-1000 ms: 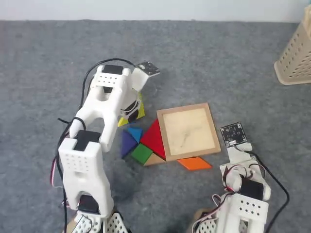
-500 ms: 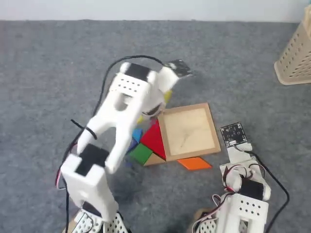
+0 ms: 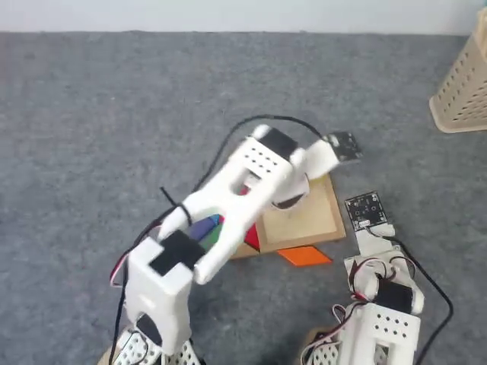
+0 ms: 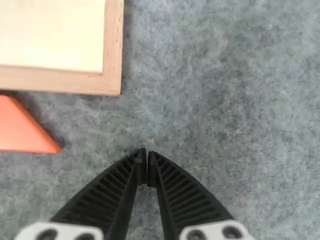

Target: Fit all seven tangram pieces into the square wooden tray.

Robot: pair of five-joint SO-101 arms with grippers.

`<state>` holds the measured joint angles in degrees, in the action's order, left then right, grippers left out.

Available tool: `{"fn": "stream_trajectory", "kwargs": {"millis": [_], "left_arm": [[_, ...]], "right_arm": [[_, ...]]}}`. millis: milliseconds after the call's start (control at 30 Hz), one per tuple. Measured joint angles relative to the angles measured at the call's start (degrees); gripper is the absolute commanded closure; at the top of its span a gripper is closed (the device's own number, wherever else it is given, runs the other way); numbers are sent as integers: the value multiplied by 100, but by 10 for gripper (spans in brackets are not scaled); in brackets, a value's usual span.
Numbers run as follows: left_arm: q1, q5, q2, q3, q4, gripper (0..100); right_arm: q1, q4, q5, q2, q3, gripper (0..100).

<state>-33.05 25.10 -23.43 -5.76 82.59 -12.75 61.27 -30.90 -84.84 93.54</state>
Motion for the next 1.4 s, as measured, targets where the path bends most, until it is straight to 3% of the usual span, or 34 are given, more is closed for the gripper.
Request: {"fn": "stream_trajectory", "kwargs": {"millis": [367,600,1300,1400], "left_arm": [[97,-26,-738,-1029,281,982],[316,-26,-985,-1301,343,855],[941,9,-1618,-2708,378,855],[1152,-369,-1618,-3033,378,855]], "right_arm": [[0,0,0,0,0,989],[0,0,0,0,0,989],[0,0,0,0,0,989],[0,0,0,0,0,989]]}}
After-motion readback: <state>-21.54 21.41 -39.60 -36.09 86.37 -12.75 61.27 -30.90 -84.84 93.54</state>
